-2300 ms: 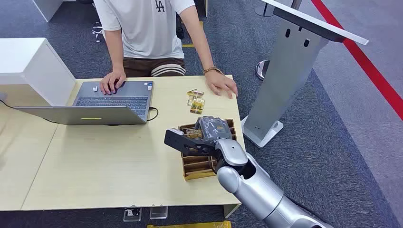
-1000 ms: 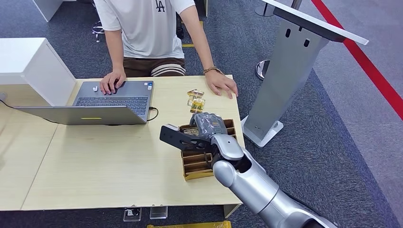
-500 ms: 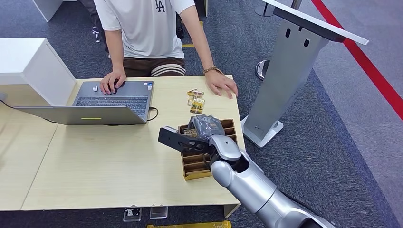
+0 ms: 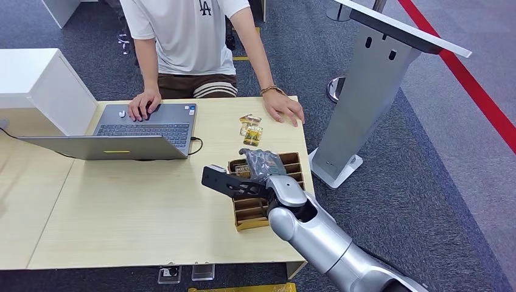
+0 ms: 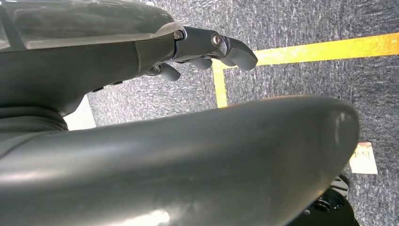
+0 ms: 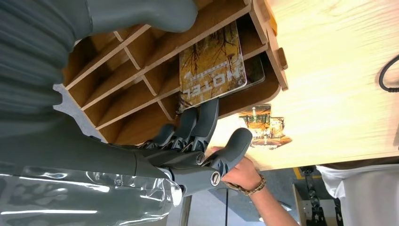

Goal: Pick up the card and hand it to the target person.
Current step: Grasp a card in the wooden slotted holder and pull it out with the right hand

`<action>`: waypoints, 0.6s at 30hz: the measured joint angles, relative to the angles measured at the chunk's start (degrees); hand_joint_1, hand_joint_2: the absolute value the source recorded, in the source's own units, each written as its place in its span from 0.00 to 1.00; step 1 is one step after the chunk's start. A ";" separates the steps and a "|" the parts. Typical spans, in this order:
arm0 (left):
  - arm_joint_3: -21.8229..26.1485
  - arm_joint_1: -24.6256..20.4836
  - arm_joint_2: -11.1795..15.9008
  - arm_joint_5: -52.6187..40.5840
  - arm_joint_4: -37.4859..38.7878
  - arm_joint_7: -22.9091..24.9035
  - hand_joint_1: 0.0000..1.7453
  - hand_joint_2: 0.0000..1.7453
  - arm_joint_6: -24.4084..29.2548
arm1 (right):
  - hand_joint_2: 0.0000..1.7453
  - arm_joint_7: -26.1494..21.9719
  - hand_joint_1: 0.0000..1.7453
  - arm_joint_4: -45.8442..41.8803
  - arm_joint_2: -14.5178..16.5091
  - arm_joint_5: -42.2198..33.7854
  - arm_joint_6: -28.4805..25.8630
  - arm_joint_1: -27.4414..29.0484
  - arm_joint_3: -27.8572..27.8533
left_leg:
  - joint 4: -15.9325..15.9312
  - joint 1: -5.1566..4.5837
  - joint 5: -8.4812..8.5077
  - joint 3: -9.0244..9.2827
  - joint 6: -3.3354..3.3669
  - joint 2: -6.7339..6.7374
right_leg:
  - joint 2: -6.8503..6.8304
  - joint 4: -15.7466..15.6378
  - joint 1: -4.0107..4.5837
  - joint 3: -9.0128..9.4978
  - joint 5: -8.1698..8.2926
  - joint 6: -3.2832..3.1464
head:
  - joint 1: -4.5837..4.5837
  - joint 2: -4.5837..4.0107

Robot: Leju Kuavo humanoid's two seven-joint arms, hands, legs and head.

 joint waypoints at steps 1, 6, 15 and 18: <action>0.00 0.00 0.00 0.00 0.00 0.00 0.00 0.00 0.01 | 1.00 0.00 0.31 0.05 0.00 -0.07 -0.01 0.00 0.03 | 0.00 0.00 0.00 0.00 0.00 0.00 | 0.00 0.00 0.00 0.00 0.00 0.00 | 0.01 0.00; 0.00 0.00 0.00 0.02 0.00 0.00 0.00 0.00 0.07 | 1.00 -0.02 0.48 0.20 0.00 -0.25 -0.05 -0.01 0.08 | 0.00 0.00 0.00 0.00 0.00 0.00 | 0.00 0.00 0.00 0.00 0.00 0.00 | 0.02 0.00; -0.01 0.00 0.00 0.02 0.00 0.00 0.00 0.00 0.09 | 1.00 -0.25 0.55 0.52 0.02 -0.35 -0.15 -0.24 0.10 | 0.00 0.00 0.00 0.00 0.00 0.00 | 0.00 0.00 0.00 0.00 0.00 0.00 | 0.01 0.00; -0.02 0.00 0.00 0.02 0.00 -0.01 0.00 0.00 0.09 | 1.00 -0.26 0.57 0.62 0.02 -0.35 -0.15 -0.25 0.10 | 0.00 0.00 0.00 0.00 0.00 0.00 | 0.00 0.00 0.00 0.00 0.00 0.00 | 0.02 0.00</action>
